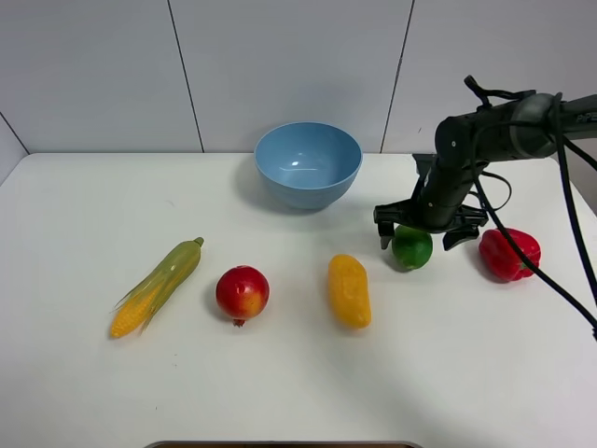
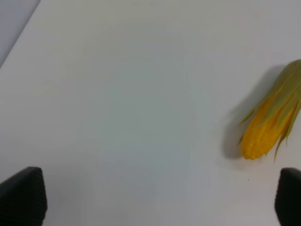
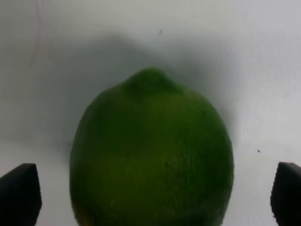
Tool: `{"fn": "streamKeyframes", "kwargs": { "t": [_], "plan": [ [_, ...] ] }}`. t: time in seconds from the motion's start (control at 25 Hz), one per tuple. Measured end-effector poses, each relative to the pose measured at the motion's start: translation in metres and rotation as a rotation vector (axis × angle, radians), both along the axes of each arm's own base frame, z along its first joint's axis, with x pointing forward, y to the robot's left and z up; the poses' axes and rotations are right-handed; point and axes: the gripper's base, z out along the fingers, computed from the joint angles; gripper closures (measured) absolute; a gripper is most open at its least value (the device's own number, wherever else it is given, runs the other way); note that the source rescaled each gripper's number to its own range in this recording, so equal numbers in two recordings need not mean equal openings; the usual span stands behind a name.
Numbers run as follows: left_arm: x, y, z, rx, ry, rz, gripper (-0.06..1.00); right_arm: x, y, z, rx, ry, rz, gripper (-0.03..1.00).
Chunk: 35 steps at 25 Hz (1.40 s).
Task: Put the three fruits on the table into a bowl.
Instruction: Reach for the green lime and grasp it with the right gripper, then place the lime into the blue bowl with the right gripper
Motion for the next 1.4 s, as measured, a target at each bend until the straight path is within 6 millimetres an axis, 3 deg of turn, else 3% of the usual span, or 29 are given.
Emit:
{"fn": "streamKeyframes", "kwargs": {
  "t": [0.4,0.64,0.76,1.4],
  "plan": [
    [0.0,0.0,0.0,0.0,0.0,0.0,-0.06,0.002,0.0,-0.013,-0.008,0.013,0.005,0.0],
    [0.0,0.0,0.0,0.0,0.0,0.0,-0.06,0.003,0.0,-0.014,-0.006,0.003,0.006,0.45],
    [0.0,0.0,0.0,0.0,0.0,0.0,-0.06,0.003,0.0,-0.018,-0.009,0.012,0.006,0.8],
    [0.0,0.0,0.0,0.0,0.0,0.0,-0.06,0.003,0.0,-0.012,-0.005,-0.001,0.006,0.81]
  ]
}}
